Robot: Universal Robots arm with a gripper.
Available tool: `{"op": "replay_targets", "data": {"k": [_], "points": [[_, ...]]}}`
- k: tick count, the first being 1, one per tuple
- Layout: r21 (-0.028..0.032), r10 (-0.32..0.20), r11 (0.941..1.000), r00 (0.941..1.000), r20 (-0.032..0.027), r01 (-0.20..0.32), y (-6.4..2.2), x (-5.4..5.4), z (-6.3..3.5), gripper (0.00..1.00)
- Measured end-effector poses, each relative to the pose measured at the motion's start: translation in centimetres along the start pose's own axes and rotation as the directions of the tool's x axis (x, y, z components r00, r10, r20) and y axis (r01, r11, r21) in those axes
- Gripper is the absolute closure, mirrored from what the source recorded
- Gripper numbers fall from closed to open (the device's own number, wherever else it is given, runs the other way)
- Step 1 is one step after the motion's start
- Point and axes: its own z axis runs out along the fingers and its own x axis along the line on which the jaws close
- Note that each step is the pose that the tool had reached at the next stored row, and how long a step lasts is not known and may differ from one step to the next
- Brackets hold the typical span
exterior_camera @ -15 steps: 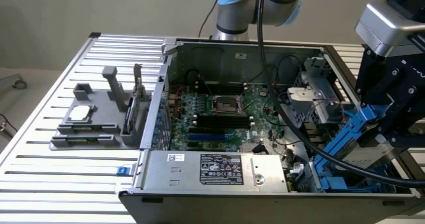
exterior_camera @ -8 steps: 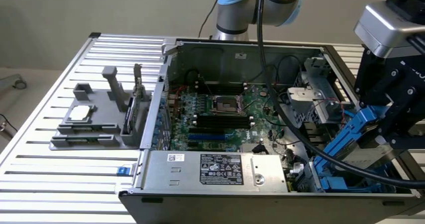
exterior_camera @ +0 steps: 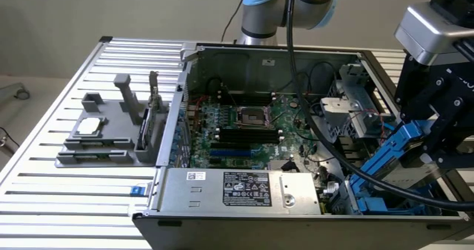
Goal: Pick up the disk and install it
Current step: 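Insert the disk into the insertion slot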
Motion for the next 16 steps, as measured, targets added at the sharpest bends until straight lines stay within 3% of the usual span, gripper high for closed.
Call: {"op": "replay_targets", "data": {"k": [3, 4, 13, 14, 16], "points": [[0.0000, 0.000, 1.0000, 1.0000, 0.0001, 0.000, 0.00, 0.00, 0.02, 0.58], [0.0000, 0.000, 1.0000, 1.0000, 0.0002, 0.000, 0.00, -0.01, 0.03, 0.51], [0.0024, 0.000, 1.0000, 1.0000, -0.0005, 0.000, -0.01, -0.27, 0.04, 0.51], [0.0070, 0.000, 1.0000, 1.0000, -0.0009, 0.000, 0.00, -0.32, 0.04, 0.51], [0.0223, -0.001, 0.9998, 1.0000, -0.0018, 0.001, -0.02, -0.34, 0.10, 0.51]]}}
